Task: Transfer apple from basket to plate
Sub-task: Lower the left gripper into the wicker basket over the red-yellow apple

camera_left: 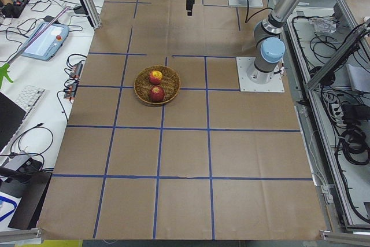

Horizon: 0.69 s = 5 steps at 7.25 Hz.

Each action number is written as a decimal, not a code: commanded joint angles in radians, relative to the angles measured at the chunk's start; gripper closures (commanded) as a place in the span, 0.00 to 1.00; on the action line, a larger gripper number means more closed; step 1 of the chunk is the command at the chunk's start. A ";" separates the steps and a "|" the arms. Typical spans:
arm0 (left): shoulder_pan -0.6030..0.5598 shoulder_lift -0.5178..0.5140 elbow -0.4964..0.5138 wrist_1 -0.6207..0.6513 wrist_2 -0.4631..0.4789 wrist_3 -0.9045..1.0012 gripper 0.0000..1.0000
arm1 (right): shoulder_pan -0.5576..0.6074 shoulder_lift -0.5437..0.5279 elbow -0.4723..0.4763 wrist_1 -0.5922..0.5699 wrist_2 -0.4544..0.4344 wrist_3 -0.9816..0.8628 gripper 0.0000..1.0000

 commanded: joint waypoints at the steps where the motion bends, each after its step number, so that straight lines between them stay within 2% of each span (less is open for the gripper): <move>1: 0.001 -0.001 0.000 0.000 -0.005 0.004 0.01 | 0.000 0.000 0.000 0.000 0.000 0.000 0.00; 5: 0.008 -0.027 0.026 0.000 0.004 0.007 0.01 | 0.000 0.000 0.002 0.000 0.000 -0.002 0.00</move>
